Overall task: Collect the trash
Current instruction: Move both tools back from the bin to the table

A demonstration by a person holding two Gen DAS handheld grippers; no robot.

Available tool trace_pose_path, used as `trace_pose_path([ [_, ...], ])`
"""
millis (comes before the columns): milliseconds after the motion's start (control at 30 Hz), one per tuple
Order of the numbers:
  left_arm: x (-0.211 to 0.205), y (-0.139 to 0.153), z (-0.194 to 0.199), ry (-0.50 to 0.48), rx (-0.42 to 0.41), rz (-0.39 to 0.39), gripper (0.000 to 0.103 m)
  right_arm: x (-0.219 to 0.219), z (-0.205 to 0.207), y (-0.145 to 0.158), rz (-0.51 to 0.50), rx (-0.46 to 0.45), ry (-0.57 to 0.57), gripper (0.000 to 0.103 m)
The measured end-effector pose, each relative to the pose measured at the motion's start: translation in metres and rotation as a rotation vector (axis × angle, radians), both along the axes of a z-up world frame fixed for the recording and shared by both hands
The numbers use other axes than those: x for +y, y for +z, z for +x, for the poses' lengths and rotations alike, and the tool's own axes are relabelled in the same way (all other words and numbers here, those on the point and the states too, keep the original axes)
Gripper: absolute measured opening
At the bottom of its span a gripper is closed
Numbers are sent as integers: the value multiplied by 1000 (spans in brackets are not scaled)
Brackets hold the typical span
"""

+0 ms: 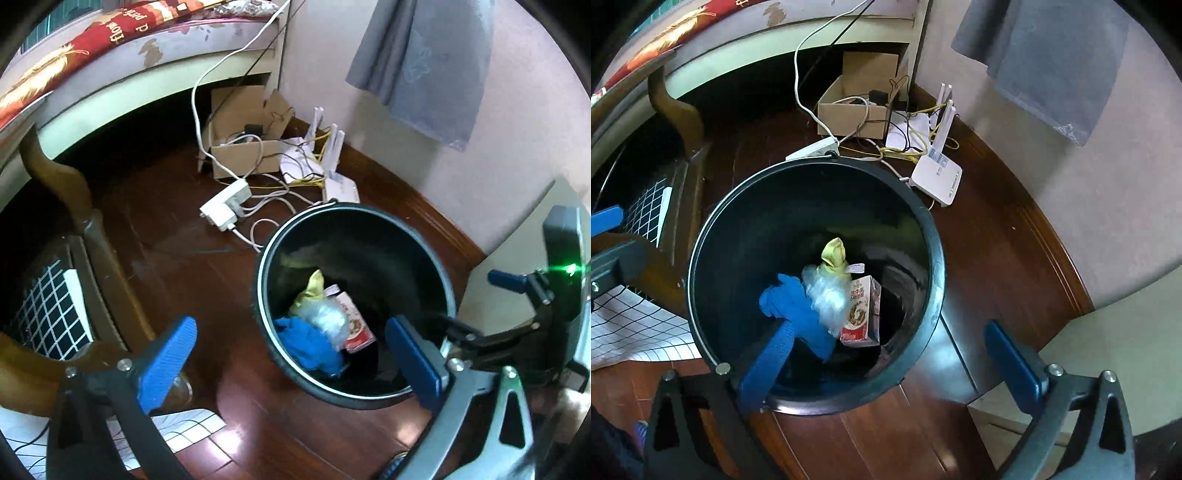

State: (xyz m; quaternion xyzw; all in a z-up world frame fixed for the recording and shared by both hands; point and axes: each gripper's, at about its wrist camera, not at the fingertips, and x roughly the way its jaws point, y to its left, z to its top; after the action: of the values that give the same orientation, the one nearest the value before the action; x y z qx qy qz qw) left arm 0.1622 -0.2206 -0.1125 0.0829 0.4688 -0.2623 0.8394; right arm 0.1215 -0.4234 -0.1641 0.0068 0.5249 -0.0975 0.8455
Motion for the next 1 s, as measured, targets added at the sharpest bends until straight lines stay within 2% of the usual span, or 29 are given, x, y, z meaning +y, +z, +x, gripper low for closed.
trace_pose_path([
  [700, 3, 12, -12, 5, -51, 31, 103, 11, -4, 17, -4, -41, 16, 103],
  [1000, 12, 28, -21, 19, -86, 32, 103, 19, -14, 38, -6, -77, 21, 103],
])
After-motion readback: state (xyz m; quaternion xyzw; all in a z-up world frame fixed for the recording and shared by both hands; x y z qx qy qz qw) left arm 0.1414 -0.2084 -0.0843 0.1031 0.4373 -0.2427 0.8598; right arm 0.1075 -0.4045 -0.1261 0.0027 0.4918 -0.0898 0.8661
